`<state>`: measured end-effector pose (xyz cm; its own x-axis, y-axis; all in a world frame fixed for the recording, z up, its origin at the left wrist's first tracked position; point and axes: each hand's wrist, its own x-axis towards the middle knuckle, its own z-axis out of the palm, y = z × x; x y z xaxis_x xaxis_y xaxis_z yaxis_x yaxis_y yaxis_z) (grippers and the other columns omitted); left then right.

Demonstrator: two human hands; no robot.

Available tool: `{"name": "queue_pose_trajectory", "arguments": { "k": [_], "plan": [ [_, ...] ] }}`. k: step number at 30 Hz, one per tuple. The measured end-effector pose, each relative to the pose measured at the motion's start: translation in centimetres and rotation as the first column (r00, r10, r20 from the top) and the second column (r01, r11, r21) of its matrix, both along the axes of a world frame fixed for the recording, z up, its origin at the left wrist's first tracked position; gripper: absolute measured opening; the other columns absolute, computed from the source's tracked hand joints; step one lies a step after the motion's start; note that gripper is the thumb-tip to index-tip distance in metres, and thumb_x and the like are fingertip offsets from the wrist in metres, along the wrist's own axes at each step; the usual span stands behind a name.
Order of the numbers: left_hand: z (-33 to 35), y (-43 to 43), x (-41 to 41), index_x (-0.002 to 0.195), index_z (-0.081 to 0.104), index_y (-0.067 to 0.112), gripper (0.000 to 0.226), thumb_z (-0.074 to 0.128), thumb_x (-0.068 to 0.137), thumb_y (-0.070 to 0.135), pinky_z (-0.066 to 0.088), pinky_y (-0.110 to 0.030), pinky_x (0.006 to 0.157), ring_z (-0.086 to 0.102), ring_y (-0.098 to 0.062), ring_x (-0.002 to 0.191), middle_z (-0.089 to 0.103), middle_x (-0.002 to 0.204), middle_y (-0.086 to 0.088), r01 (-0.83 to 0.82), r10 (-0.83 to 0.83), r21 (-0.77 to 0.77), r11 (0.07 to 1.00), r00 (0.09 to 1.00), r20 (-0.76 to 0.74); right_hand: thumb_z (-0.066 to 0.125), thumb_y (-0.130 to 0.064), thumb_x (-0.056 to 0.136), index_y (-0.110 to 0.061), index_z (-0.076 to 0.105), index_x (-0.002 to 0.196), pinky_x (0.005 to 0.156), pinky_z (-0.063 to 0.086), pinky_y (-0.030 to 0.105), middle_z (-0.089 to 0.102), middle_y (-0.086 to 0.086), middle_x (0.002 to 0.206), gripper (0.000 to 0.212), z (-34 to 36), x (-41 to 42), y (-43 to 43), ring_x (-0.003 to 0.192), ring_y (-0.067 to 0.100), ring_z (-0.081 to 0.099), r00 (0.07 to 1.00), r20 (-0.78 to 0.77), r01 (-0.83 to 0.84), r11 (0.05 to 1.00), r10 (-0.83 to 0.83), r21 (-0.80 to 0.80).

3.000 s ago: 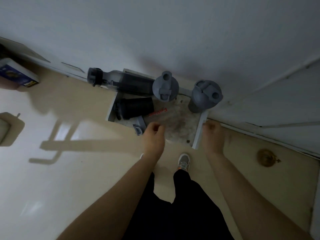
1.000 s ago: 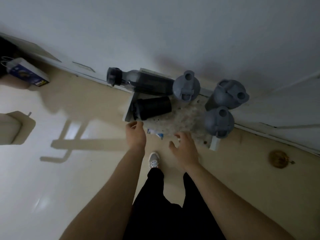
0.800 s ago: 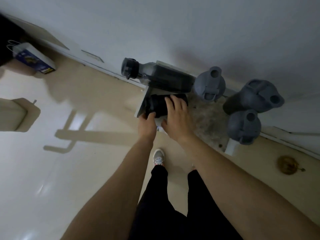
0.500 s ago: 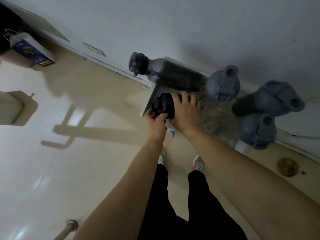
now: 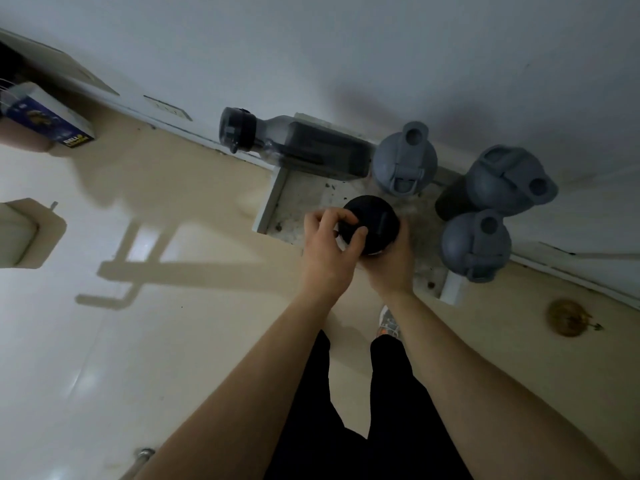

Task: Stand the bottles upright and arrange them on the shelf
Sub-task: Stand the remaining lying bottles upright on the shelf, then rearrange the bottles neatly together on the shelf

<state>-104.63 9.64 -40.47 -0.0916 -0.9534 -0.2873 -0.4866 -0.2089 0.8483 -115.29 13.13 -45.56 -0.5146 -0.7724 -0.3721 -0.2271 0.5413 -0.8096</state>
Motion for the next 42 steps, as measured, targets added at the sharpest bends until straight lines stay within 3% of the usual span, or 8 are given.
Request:
{"name": "queue_pose_trajectory", "arguments": {
  "k": [7, 13, 20, 24, 27, 34, 39, 42],
  "plan": [
    [1.5, -0.9, 0.6, 0.101, 0.063, 0.031, 0.012, 0.068, 0.090, 0.028, 0.053, -0.034, 0.092, 0.059, -0.016, 0.103, 0.053, 0.122, -0.001, 0.016, -0.003, 0.130, 0.991, 0.995, -0.096, 0.076, -0.043, 0.069, -0.008, 0.058, 0.119, 0.087, 0.050, 0.027, 0.067, 0.007, 0.115, 0.064, 0.1, 0.8, 2.7, 0.105, 0.020, 0.066, 0.995, 0.048, -0.093, 0.972, 0.084, 0.216],
    [5.3, -4.2, 5.2, 0.103, 0.065, 0.026, 0.012, 0.061, 0.092, 0.028, 0.058, -0.040, 0.084, 0.065, -0.022, 0.100, 0.067, 0.104, 0.002, -0.388, 0.424, 0.201, 0.899, 0.888, -0.179, 0.067, -0.022, 0.085, -0.020, 0.064, 0.095, 0.078, 0.054, 0.032, 0.066, -0.002, 0.095, 0.010, 10.0, 3.9, 3.1, 0.087, 0.013, 0.064, 0.951, 0.035, -0.308, 0.940, 0.307, 0.146],
    [4.2, -12.5, 9.8, 0.131, 0.048, 0.019, 0.049, 0.057, 0.090, 0.045, 0.045, -0.039, 0.098, 0.053, -0.024, 0.115, 0.055, 0.126, -0.004, -0.674, 0.782, 0.425, 0.604, 0.603, -0.157, 0.071, -0.035, 0.082, -0.019, 0.046, 0.139, 0.101, 0.045, 0.040, 0.048, 0.008, 0.138, 0.064, 12.3, 5.7, -12.7, 0.125, 0.028, 0.047, 0.733, -0.437, -0.552, 0.831, 0.521, 0.066],
    [3.4, -14.8, 9.0, 0.127, 0.053, 0.024, 0.040, 0.047, 0.096, 0.049, 0.051, -0.041, 0.097, 0.058, -0.027, 0.117, 0.060, 0.131, -0.006, -0.450, 0.707, 0.598, 0.664, 0.637, -0.306, 0.080, -0.039, 0.074, -0.020, 0.026, 0.153, 0.107, 0.039, 0.048, 0.032, 0.011, 0.155, 0.097, 8.4, 7.2, -18.4, 0.138, 0.036, 0.035, 0.561, -0.504, -0.588, 0.745, 0.657, 0.316],
    [3.7, -15.5, 8.2, 0.123, 0.052, 0.023, 0.031, 0.049, 0.099, 0.041, 0.054, -0.040, 0.091, 0.065, -0.021, 0.102, 0.063, 0.122, -0.004, -0.405, 0.611, 0.502, 0.764, 0.704, -0.362, 0.080, -0.036, 0.074, -0.025, 0.041, 0.144, 0.099, 0.042, 0.048, 0.051, 0.007, 0.140, 0.081, 6.7, 8.1, -19.7, 0.125, 0.033, 0.049, 0.551, -0.574, -0.541, 0.783, 0.606, 0.307],
    [6.6, -13.4, 6.9, 0.118, 0.058, 0.034, 0.042, 0.071, 0.081, 0.049, 0.052, -0.025, 0.089, 0.063, -0.002, 0.104, 0.066, 0.115, 0.017, -0.085, 0.086, 0.012, 0.996, 0.972, -0.220, 0.074, -0.044, 0.073, -0.021, 0.058, 0.115, 0.071, 0.046, 0.018, 0.064, -0.003, 0.109, 0.051, 8.1, 6.4, -15.8, 0.092, 0.013, 0.060, 0.927, -0.315, -0.240, 0.967, 0.203, -0.085],
    [8.1, -11.6, 4.6, 0.124, 0.058, 0.032, 0.053, 0.071, 0.077, 0.053, 0.052, -0.030, 0.091, 0.059, -0.003, 0.104, 0.067, 0.118, 0.015, 0.140, -0.144, -0.048, 0.989, 0.985, -0.096, 0.040, -0.058, 0.069, -0.014, 0.057, 0.113, 0.089, 0.054, 0.040, 0.067, 0.005, 0.109, 0.065, 7.7, 6.1, -13.0, 0.101, 0.023, 0.064, 0.987, -0.162, -0.017, 0.987, -0.009, -0.159],
    [7.5, -11.8, 5.5, 0.123, 0.059, 0.034, 0.053, 0.072, 0.075, 0.053, 0.051, -0.027, 0.093, 0.059, 0.006, 0.102, 0.067, 0.117, 0.018, 0.087, -0.091, -0.035, 0.996, 0.986, -0.141, 0.046, -0.053, 0.074, -0.015, 0.053, 0.109, 0.079, 0.052, 0.032, 0.065, 0.006, 0.108, 0.052, 8.1, 7.0, -13.6, 0.091, 0.018, 0.060, 0.984, -0.174, -0.049, 0.996, 0.036, -0.075]
  ]
}}
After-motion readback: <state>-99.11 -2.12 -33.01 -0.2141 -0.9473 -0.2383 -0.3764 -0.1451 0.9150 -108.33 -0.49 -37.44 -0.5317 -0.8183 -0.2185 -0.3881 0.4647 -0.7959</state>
